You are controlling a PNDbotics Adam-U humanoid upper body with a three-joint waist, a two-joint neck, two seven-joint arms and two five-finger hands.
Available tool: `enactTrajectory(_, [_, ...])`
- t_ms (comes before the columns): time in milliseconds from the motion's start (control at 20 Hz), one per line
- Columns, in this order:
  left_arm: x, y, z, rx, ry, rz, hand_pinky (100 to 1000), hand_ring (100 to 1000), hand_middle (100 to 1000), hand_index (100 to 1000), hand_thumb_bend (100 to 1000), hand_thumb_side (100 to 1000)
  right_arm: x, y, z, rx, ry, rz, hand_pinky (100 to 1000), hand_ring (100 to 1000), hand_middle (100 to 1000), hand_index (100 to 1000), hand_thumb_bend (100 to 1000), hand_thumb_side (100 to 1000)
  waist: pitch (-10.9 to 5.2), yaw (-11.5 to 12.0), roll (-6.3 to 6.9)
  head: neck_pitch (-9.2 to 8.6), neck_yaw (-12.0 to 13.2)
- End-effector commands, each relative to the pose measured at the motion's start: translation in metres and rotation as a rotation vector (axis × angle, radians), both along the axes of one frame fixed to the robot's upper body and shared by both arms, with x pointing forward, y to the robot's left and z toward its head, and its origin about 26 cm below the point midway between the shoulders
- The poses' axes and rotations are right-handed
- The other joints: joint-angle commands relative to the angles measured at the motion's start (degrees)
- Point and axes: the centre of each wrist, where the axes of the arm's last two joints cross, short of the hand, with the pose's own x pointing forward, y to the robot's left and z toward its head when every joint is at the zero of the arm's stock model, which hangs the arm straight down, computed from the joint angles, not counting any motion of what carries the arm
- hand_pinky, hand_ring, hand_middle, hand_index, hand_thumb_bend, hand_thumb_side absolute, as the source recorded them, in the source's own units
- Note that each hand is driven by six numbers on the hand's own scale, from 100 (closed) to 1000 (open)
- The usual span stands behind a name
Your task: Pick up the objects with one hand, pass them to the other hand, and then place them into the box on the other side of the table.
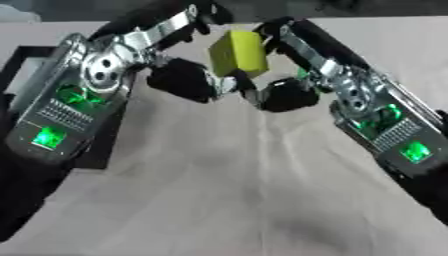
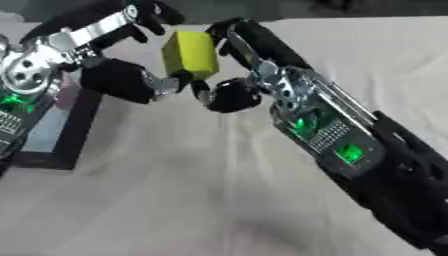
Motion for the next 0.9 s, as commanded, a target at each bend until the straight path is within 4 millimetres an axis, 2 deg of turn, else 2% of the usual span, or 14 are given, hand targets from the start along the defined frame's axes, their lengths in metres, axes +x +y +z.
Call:
enactTrajectory(50, [-0.0019, -0.0019, 0.0062, 0.008, -0.01, -0.013, 836, 852, 855, 898, 355, 321, -0.0051, -0.0003, 0.0107, 0.009, -0.04, 0.015, 821, 760, 726, 595, 100, 100, -2.35, -0.1, 0.7, -0.66, 0.2])
enactTrajectory(200, [-0.0018, -0.0022, 0.0056, 0.021, 0.0, -0.028, 841, 858, 860, 906, 396, 320, -0.0054, -0.0004, 0.0111, 0.011, -0.041, 0.015, 821, 760, 725, 594, 100, 100, -2.36, -0.1, 0.71, -0.67, 0.2])
enactTrajectory(550, [0.0004, -0.0039, 0.004, 0.054, 0.014, -0.036, 836, 854, 855, 897, 371, 281, -0.0071, -0.0004, 0.0126, 0.018, -0.048, 0.019, 821, 759, 725, 593, 100, 100, -2.39, -0.1, 0.69, -0.88, 0.5])
enactTrajectory(750, [0.0017, -0.0047, 0.0036, 0.051, 0.013, -0.026, 823, 842, 837, 885, 326, 261, -0.0085, -0.0014, 0.0129, 0.021, -0.048, 0.027, 821, 759, 726, 594, 100, 100, -2.38, -0.2, 0.67, -0.98, 0.5])
enactTrajectory(900, [0.0031, -0.0056, 0.0034, 0.037, 0.002, -0.008, 801, 824, 815, 866, 238, 248, -0.0099, -0.0026, 0.0131, 0.021, -0.045, 0.034, 821, 758, 726, 594, 100, 100, -2.39, -0.2, 0.67, -1.07, 0.5])
